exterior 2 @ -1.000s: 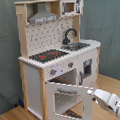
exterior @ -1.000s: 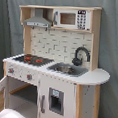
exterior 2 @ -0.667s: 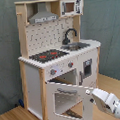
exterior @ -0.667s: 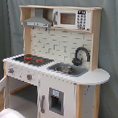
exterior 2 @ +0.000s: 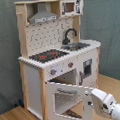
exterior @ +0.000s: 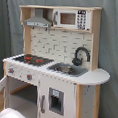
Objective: Play with the kitchen
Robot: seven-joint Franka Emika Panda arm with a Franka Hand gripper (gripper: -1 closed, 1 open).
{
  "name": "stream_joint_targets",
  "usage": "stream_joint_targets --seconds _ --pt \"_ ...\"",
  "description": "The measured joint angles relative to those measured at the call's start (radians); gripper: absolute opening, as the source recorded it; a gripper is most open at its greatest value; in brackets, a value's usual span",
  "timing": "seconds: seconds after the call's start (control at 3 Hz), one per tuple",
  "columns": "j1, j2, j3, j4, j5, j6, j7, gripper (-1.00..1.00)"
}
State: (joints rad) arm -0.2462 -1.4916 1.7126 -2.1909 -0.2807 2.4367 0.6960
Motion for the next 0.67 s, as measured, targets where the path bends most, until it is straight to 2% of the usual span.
stream_joint_targets --seconds 0.67 --pt "-0.021 0.000 0.047 -0.035 0.000 -0.013 0.216 1.00"
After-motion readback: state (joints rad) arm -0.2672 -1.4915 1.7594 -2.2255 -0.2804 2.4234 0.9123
